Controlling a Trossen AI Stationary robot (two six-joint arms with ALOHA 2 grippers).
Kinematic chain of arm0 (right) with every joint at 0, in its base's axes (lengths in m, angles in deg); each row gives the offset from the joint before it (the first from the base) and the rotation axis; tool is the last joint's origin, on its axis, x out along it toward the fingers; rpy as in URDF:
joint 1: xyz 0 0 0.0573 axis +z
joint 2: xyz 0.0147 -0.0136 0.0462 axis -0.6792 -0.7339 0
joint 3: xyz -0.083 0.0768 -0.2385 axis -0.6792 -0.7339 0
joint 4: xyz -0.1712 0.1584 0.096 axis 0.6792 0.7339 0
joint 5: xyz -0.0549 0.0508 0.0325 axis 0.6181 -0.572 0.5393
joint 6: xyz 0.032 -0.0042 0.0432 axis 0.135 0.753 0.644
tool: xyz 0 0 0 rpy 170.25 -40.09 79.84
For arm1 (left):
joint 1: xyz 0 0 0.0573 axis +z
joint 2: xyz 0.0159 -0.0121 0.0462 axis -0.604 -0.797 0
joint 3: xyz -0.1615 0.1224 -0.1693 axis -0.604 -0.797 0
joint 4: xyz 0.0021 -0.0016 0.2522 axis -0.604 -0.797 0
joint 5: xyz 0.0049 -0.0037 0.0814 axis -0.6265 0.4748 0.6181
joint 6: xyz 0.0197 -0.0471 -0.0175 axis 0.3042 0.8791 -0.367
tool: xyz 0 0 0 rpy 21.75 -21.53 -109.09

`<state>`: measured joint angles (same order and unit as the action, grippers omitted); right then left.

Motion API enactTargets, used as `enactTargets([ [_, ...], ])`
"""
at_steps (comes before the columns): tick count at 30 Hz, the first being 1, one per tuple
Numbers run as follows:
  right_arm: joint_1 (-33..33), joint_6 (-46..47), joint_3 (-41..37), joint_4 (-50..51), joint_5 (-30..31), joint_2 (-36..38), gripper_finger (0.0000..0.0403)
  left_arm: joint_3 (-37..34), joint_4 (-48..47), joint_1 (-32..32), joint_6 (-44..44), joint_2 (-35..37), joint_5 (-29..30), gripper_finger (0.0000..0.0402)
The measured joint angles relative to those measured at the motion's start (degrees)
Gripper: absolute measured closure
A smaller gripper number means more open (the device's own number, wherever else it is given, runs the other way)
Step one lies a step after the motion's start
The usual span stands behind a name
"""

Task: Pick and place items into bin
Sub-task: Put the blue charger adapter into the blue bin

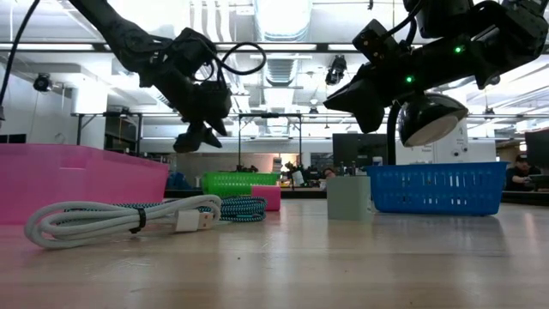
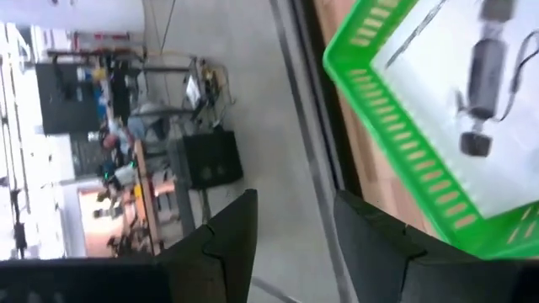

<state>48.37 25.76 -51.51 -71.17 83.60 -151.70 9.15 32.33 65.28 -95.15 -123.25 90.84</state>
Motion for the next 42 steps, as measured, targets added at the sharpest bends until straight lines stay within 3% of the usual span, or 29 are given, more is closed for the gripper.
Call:
enactTargets([
  [10, 0.00, 0.00, 0.00, 0.00, 0.00, 0.00, 0.0332, -0.15, 0.01, -0.18, 17.57, 1.99, -0.22, 0.0260],
  [14, 0.00, 0.00, 0.00, -0.02, 0.00, 0.00, 0.0330, -0.17, -0.19, -0.77, 21.86, 3.14, -5.30, 0.0260],
  [25, 0.01, 0.01, 0.00, 0.00, 0.00, 0.00, 0.0339, -0.20, -8.36, -5.98, 33.74, 6.00, -30.20, 0.0260],
  [31, 0.01, 0.09, 0.00, 0.00, 0.00, 0.00, 0.0337, -0.28, -7.92, -6.89, 35.49, 6.62, -54.95, 0.0260],
  [34, 0.01, 0.07, 0.01, 0.00, 0.00, 0.00, 0.0339, -0.33, -6.35, -6.94, 39.43, 6.62, -63.85, 0.0260],
  [42, 0.00, 0.07, 0.00, 0.00, 0.00, 0.00, 0.0340, -2.61, -0.50, -8.26, 43.71, 6.34, -65.79, 0.0260],
])
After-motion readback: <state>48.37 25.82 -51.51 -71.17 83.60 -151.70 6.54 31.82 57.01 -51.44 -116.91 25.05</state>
